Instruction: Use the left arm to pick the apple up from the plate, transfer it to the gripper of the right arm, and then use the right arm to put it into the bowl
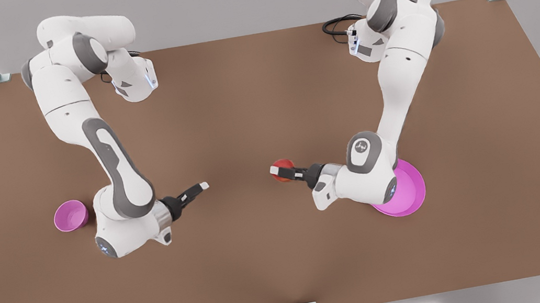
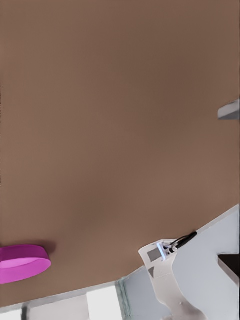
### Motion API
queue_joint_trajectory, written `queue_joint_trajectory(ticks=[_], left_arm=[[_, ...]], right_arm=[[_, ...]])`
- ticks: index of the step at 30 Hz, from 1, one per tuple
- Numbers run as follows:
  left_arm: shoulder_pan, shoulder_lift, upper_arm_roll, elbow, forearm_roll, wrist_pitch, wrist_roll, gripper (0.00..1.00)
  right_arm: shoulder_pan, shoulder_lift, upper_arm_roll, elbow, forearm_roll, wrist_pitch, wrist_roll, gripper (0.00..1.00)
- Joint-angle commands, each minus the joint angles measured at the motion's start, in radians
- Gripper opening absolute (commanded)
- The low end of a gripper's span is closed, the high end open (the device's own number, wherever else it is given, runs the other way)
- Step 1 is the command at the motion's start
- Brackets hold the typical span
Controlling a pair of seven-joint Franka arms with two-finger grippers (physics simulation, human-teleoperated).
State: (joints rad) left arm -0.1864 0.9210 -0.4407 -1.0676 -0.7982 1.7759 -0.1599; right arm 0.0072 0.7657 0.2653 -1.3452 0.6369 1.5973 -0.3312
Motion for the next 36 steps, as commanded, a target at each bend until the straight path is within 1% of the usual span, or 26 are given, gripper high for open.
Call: queue_joint_trajectory(ticks=[1, 2, 3, 4, 7, 10, 12, 13, 14, 15, 17, 21, 28, 30, 33, 36], left_arm=[[-0.001, 0.031, -0.030, 0.015, -0.090, 0.154, -0.196, 0.77], [-0.005, 0.079, -0.067, 0.047, -0.090, 0.215, -0.150, 0.77], [-0.016, 0.093, -0.090, 0.051, -0.090, 0.292, -0.138, 0.77], [-0.018, 0.105, -0.090, 0.054, -0.090, 0.300, -0.104, 0.77], [-0.011, 0.111, -0.090, 0.054, -0.090, 0.298, -0.090, 0.78], [-0.011, 0.113, -0.090, 0.052, -0.090, 0.298, -0.089, 0.78], [-0.011, 0.113, -0.092, 0.047, -0.130, 0.295, 0.052, 0.78], [-0.011, 0.113, -0.092, 0.044, -0.141, 0.293, 0.150, 0.82], [-0.011, 0.113, -0.090, 0.044, -0.141, 0.293, 0.158, 0.81], [-0.011, 0.113, -0.090, 0.044, -0.141, 0.293, 0.160, 0.75], [-0.011, 0.116, -0.090, 0.044, -0.142, 0.293, 0.160, 0.72], [-0.013, 0.118, -0.090, 0.044, -0.142, 0.293, 0.158, 0.73], [-0.016, 0.114, -0.093, 0.044, -0.157, 0.295, 0.149, 0.73], [-0.016, 0.114, -0.093, 0.044, -0.157, 0.298, 0.151, 0.73], [-0.016, 0.116, -0.093, 0.044, -0.157, 0.300, 0.151, 0.73], [-0.019, 0.116, -0.093, 0.044, -0.157, 0.300, 0.151, 0.73]], right_arm=[[0.000, 0.026, 0.026, -0.009, 0.159, 0.185, -0.949, 1.00], [0.000, 0.029, 0.045, -0.032, 0.217, 0.246, -1.100, 1.00], [0.001, 0.032, 0.052, -0.058, 0.282, 0.308, -1.199, 1.00], [-0.001, 0.035, 0.075, -0.058, 0.306, 0.363, -1.331, 1.00], [-0.012, 0.029, 0.091, -0.077, 0.371, 0.380, -1.626, 1.00], [-0.029, 0.029, 0.098, -0.083, 0.388, 0.388, -1.767, 1.00], [-0.027, 0.033, 0.103, -0.078, 0.403, 0.395, -1.795, 1.00], [-0.029, 0.033, 0.117, -0.077, 0.408, 0.414, -1.795, 1.00], [-0.029, 0.037, 0.129, -0.078, 0.432, 0.424, -1.809, 1.00], [-0.029, 0.037, 0.132, -0.078, 0.446, 0.432, -1.821, 1.00], [-0.029, 0.050, 0.149, -0.074, 0.466, 0.434, -1.822, 1.00], [-0.067, 0.073, 0.238, -0.072, 0.514, 0.426, -1.842, 1.00], [-0.081, 0.095, 0.290, -0.068, 0.530, 0.438, -1.844, 1.00], [-0.079, 0.096, 0.298, -0.068, 0.532, 0.452, -1.844, 1.00], [-0.078, 0.118, 0.333, -0.058, 0.532, 0.498, -1.844, 1.00], [-0.076, 0.122, 0.342, -0.054, 0.532, 0.510, -1.844, 1.00]])
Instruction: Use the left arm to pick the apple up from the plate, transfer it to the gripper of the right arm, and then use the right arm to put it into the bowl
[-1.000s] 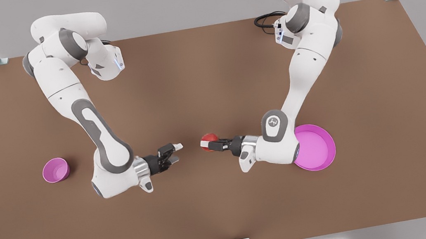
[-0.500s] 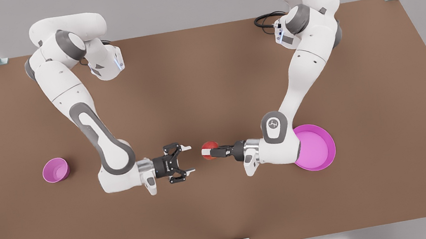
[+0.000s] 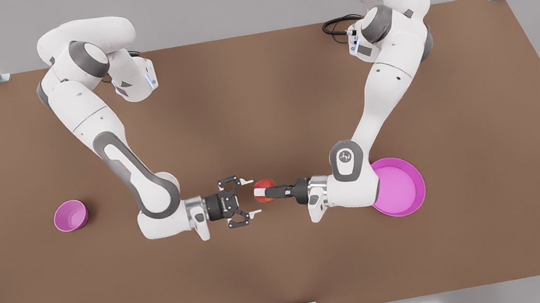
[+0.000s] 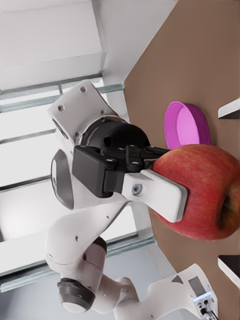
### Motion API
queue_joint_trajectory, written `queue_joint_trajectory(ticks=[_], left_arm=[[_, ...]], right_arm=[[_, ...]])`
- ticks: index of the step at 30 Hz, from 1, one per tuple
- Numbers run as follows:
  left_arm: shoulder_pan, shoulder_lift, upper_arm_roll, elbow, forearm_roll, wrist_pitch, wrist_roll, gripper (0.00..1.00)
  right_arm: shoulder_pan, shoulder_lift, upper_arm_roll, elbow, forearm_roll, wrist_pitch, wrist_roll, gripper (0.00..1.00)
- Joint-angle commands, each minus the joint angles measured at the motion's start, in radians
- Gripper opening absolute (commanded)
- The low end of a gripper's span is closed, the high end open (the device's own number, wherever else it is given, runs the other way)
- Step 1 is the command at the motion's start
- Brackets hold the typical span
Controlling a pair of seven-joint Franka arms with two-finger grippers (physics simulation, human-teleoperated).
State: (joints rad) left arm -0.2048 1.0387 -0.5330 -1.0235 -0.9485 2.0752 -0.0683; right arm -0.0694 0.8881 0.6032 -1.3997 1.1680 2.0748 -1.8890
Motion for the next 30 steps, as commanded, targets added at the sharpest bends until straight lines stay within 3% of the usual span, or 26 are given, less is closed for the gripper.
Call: queue_joint_trajectory(ticks=[1, 20, 23, 26, 28, 30], left_arm=[[-0.002, -0.002, -0.001, 0.000, -0.007, 0.000, 0.059, 0.73], [-0.011, 0.000, -0.001, 0.000, -0.019, 0.016, 0.064, 0.73], [-0.011, 0.000, -0.001, 0.000, -0.019, 0.016, 0.064, 0.73], [-0.011, 0.000, -0.001, 0.000, -0.019, 0.016, 0.062, 0.76], [-0.011, -0.002, -0.001, 0.000, -0.019, 0.016, 0.062, 1.00], [-0.011, -0.003, -0.001, 0.000, -0.019, 0.016, 0.061, 1.00]], right_arm=[[0.000, 0.000, 0.006, 0.001, 0.001, 0.036, -0.286, 1.00], [0.019, 0.029, 0.070, 0.008, 0.001, 0.114, -0.279, 1.00], [0.019, 0.028, 0.070, 0.010, -0.001, 0.113, -0.279, 0.75], [0.017, 0.028, 0.070, 0.011, -0.001, 0.111, -0.277, 0.73], [0.014, 0.026, 0.070, 0.011, -0.002, 0.107, -0.274, 0.73], [0.010, 0.025, 0.070, 0.011, -0.004, 0.100, -0.272, 0.73]])
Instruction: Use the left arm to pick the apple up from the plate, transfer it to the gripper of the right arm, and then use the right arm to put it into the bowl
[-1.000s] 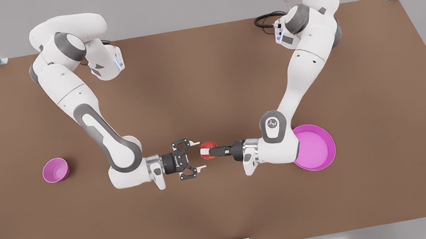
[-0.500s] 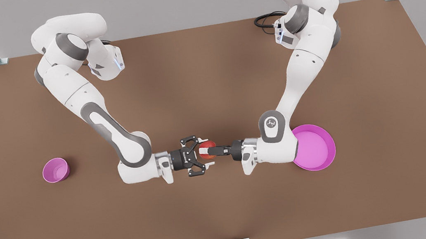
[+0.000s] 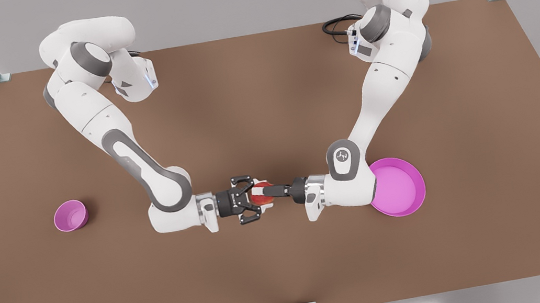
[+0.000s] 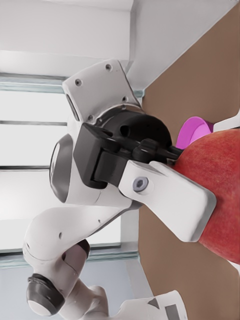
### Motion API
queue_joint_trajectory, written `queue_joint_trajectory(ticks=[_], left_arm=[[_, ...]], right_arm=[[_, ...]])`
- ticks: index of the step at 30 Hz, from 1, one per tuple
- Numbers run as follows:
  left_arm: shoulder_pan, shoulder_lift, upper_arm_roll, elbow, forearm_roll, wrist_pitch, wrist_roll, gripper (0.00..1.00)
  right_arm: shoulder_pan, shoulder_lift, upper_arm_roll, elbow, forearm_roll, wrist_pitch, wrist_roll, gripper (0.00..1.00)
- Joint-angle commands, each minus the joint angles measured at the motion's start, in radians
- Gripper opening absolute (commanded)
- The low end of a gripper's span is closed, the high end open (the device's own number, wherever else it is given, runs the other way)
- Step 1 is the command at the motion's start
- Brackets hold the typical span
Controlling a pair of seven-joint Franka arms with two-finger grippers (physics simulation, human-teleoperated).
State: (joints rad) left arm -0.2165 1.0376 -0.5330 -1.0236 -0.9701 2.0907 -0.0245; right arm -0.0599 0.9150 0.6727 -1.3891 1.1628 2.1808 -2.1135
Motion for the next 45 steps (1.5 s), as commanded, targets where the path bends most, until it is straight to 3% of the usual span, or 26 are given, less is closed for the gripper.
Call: queue_joint_trajectory(ticks=[1, 7, 13, 15, 18, 19, 21, 22, 23, 24, 27, 28, 30, 33, 39, 45], left_arm=[[0.000, -0.002, -0.001, 0.000, 0.002, 0.000, 0.017, 1.00], [0.008, -0.002, 0.001, 0.000, 0.008, -0.014, 0.028, 1.00], [0.083, -0.010, 0.008, 0.000, 0.030, -0.121, -0.024, 1.00], [0.129, -0.071, 0.010, 0.011, 0.477, -0.328, -0.248, 1.00], [0.204, -0.229, -0.001, 0.010, 1.120, -0.741, -0.249, 1.00], [0.209, -0.251, -0.004, 0.011, 1.203, -0.831, -0.247, 1.00], [0.236, -0.320, 0.011, -0.036, 1.266, -0.787, -0.244, 1.00], [0.142, -0.575, 0.255, -0.359, 1.122, -0.562, -0.152, 1.00], [0.086, -0.730, 0.392, -0.533, 1.018, -0.448, -0.101, 1.00], [0.092, -0.742, 0.403, -0.520, 1.015, -0.462, -0.017, 1.00], [0.086, -0.682, 0.392, -0.366, 1.018, -0.624, -0.017, 1.00], [0.088, -0.683, 0.386, -0.362, 1.007, -0.627, -0.017, 1.00], [0.095, -0.644, 0.383, -0.225, 1.008, -0.765, 0.003, 1.00], [0.112, -0.627, 0.419, -0.135, 1.028, -0.801, 0.178, 1.00], [0.192, -0.628, 0.439, -0.151, 1.054, -0.859, 0.155, 1.00], [0.181, -0.622, 0.439, -0.142, 1.065, -0.882, 0.163, 1.00]], right_arm=[[-0.008, -0.002, 0.001, -0.001, -0.006, -0.009, -0.048, 0.73], [-0.098, -0.019, 0.001, -0.019, -0.035, -0.107, -0.060, 0.73], [-0.300, -0.070, -0.004, -0.134, -0.319, -0.323, -0.062, 0.73], [-0.376, -0.088, -0.015, -0.140, -0.484, -0.409, -0.048, 0.73], [-0.419, -0.114, -0.079, -0.102, -0.889, -0.426, -0.025, 0.73], [-0.423, -0.113, -0.087, -0.082, -1.003, -0.426, 0.000, 0.73], [-0.462, -0.125, -0.087, -0.071, -1.160, -0.464, 0.006, 0.73], [-0.474, -0.145, -0.087, -0.041, -1.248, -0.516, 0.003, 0.73], [-0.474, -0.151, -0.085, -0.008, -1.321, -0.535, -0.003, 0.73], [-0.466, -0.186, -0.090, 0.028, -1.405, -0.570, -0.022, 0.74], [-0.374, -0.306, -0.295, -0.038, -1.398, -0.536, -0.083, 0.74], [-0.354, -0.373, -0.337, -0.125, -1.388, -0.452, -0.075, 0.74], [-0.247, -0.478, -0.501, -0.261, -1.301, -0.330, -0.082, 0.74], [-0.172, -0.522, -0.630, -0.352, -1.240, -0.222, -0.121, 0.75], [-0.155, -0.492, -0.717, -0.367, -1.207, -0.119, -0.253, 0.75], [-0.158, -0.427, -0.772, -0.367, -1.167, -0.070, -0.345, 0.75]])
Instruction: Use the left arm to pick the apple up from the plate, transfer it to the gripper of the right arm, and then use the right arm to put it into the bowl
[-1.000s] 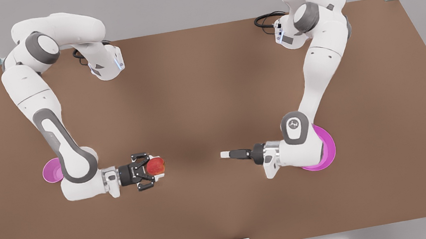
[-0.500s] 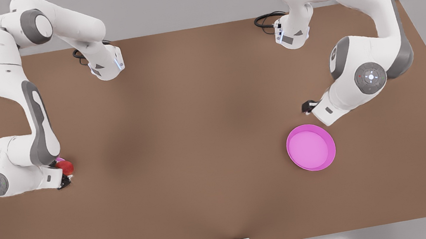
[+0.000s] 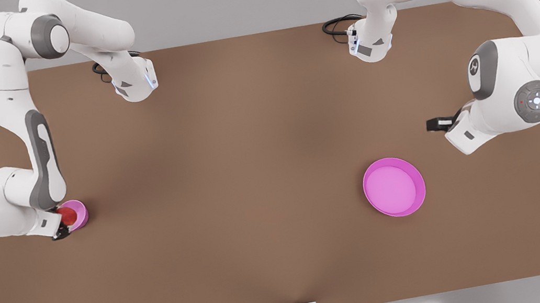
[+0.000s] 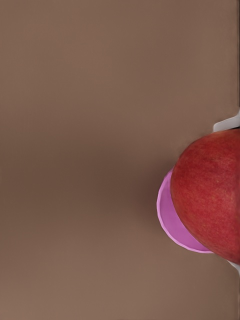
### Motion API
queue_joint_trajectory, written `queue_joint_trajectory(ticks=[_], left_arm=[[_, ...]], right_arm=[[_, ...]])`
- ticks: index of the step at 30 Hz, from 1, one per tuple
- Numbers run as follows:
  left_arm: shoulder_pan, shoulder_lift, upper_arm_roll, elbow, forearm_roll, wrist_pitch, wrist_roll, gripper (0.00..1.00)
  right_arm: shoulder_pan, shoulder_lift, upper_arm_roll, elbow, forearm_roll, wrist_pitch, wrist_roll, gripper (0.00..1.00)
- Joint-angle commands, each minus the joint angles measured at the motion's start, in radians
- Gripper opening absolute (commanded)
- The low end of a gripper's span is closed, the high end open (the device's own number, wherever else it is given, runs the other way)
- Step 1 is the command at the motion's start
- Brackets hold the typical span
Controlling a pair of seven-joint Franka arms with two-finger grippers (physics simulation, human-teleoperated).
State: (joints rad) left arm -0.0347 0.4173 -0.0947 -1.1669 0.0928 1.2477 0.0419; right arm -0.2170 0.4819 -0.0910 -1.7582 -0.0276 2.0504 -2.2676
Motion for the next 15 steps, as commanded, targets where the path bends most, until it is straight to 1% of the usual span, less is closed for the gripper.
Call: queue_joint_trajectory(ticks=[1, 3, 6, 7, 13, 14, 15], left_arm=[[-0.007, 0.000, -0.002, 0.001, 0.005, -0.040, 0.092, 1.00], [-0.008, 0.000, -0.002, 0.001, 0.005, -0.040, 0.092, 1.00], [-0.011, 0.006, -0.003, 0.000, 0.010, -0.040, 0.093, 1.00], [-0.042, 0.006, -0.003, -0.002, 0.067, -0.040, 0.090, 1.00], [-0.045, 0.006, -0.002, -0.003, 0.065, -0.040, 0.075, 1.00], [-0.045, 0.006, -0.002, -0.003, 0.065, -0.042, 0.075, 1.00], [-0.045, 0.006, -0.002, -0.003, 0.065, -0.042, 0.075, 1.00]], right_arm=[[0.002, 0.007, -0.015, -0.001, 0.025, 0.067, -0.194, 0.75], [0.002, 0.010, -0.024, -0.007, 0.025, 0.068, -0.205, 0.75], [-0.002, 0.010, -0.038, -0.057, 0.043, 0.123, -0.243, 0.75], [-0.005, 0.010, -0.049, -0.070, 0.063, 0.139, -0.266, 0.75], [-0.007, 0.021, -0.073, -0.075, 0.083, 0.143, -0.300, 0.75], [-0.005, 0.026, -0.075, -0.075, 0.083, 0.143, -0.300, 0.78], [-0.007, 0.026, -0.075, -0.075, 0.083, 0.143, -0.299, 0.87]])
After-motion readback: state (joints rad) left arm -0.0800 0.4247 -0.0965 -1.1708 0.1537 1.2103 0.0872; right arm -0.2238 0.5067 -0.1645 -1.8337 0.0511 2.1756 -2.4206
